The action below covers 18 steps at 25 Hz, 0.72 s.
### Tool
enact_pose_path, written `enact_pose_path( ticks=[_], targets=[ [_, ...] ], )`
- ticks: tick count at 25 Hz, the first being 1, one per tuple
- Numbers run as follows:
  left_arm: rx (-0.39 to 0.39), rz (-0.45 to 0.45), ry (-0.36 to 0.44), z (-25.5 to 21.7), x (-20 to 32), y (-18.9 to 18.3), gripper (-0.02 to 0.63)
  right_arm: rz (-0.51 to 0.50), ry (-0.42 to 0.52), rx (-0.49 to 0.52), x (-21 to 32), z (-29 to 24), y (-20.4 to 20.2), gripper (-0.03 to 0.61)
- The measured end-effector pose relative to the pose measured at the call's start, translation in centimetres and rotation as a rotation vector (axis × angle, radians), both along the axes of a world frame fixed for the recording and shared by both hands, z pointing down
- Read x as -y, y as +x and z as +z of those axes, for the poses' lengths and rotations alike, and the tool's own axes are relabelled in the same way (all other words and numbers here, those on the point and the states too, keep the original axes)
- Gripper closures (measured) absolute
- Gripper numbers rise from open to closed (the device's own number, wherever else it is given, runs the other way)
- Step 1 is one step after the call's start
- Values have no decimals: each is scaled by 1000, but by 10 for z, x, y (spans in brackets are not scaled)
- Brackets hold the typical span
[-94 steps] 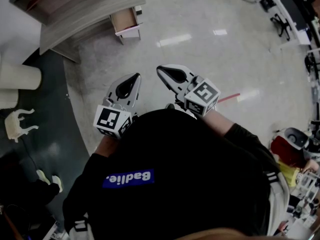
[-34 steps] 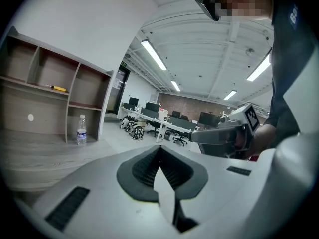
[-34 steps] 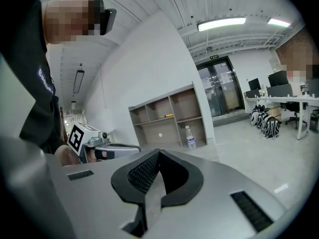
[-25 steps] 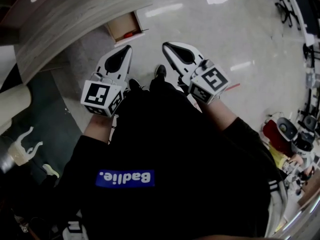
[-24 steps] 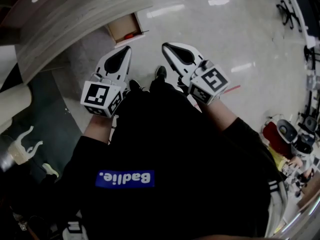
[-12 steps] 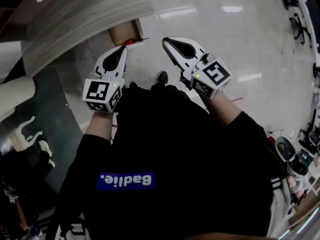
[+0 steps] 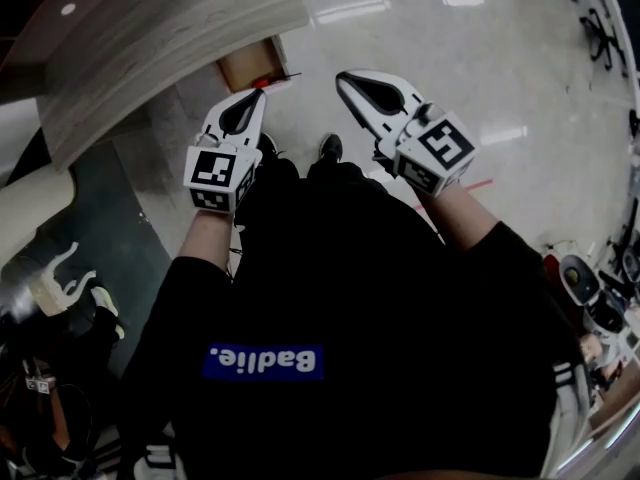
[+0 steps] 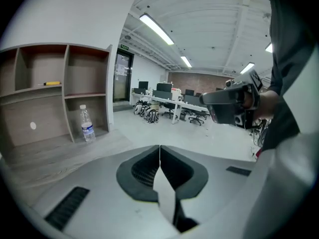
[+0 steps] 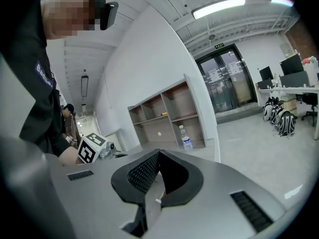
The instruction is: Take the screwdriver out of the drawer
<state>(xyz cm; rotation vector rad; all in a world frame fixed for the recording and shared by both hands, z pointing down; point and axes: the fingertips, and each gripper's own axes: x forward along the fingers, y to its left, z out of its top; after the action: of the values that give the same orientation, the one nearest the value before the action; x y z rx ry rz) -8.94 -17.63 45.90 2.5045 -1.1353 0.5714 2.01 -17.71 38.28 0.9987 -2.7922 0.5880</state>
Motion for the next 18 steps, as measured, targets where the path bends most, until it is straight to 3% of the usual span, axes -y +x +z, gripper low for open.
enact_pose_path(
  ticks=[11,18],
  targets=[
    [146,250,-101,103,12,-23,587,129,-38,-36,8,18,-30,551],
    [238,394,-114,165,31,-6,575,208,-74,-51,7,34,-19,551]
  ],
)
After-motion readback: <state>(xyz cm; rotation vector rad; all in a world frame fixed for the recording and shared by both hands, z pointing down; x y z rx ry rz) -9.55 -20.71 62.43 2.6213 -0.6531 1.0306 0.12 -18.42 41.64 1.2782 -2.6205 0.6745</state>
